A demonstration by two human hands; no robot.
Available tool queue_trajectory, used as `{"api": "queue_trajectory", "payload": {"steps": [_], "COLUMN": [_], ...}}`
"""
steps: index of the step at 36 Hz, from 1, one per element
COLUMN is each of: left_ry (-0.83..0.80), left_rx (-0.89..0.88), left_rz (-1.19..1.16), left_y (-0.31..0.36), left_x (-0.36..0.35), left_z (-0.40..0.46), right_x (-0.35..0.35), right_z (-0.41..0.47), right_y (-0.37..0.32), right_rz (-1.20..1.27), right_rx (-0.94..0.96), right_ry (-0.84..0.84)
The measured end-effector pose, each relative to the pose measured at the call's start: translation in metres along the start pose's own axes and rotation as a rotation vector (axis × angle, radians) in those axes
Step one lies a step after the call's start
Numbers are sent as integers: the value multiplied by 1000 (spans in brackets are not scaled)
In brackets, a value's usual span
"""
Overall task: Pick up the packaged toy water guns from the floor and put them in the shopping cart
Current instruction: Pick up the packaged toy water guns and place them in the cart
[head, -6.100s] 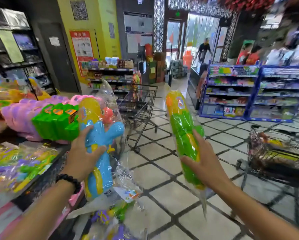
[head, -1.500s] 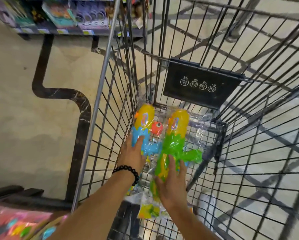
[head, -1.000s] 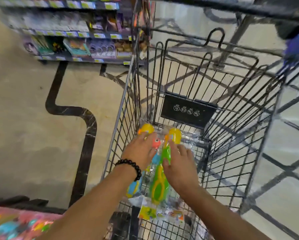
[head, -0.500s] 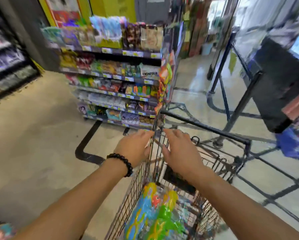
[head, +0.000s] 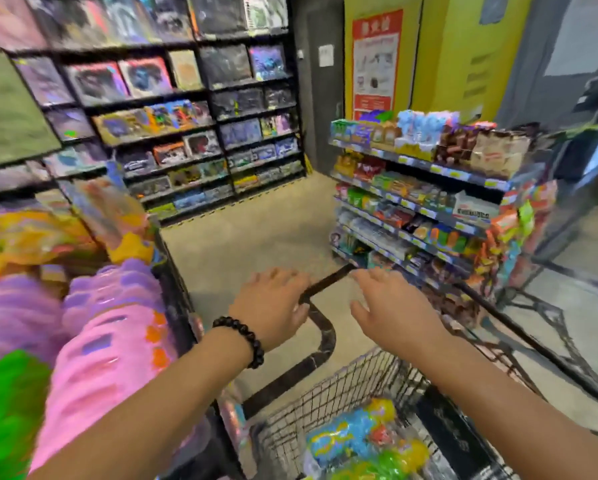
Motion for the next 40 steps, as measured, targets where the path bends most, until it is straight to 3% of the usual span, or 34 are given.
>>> {"api": "queue_trajectory", "payload": {"steps": [9, 13, 19, 27, 40], "left_ry": [-12, 46, -3, -71, -33], "left_rx": [353, 493, 786, 1071, 1435], "left_rz": [187, 267, 298, 353, 430], "left_y": [-69, -93, -99, -46, 110], "left_x": [64, 86, 115, 148, 213], "left_z": [-170, -274, -458, -695, -996], "right_x": [15, 21, 28, 38, 73], "right_z": [-12, -37, -119, -296, -574], "right_y": [-160, -253, -397, -536, -676], "right_rz": [109, 176, 239, 303, 347], "right_rx": [387, 586, 877, 1153, 1529], "right_ry": [-21, -52, -103, -147, -208]}}
Point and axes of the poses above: each hand's wrist, its own z-axis towards the middle knuckle, its own x-axis out of the back of the hand, y = z × x, the point moved 4 cm from there along z, towards the middle knuckle, and after that the axes turned 1 degree about -z, right-handed, at the moved point
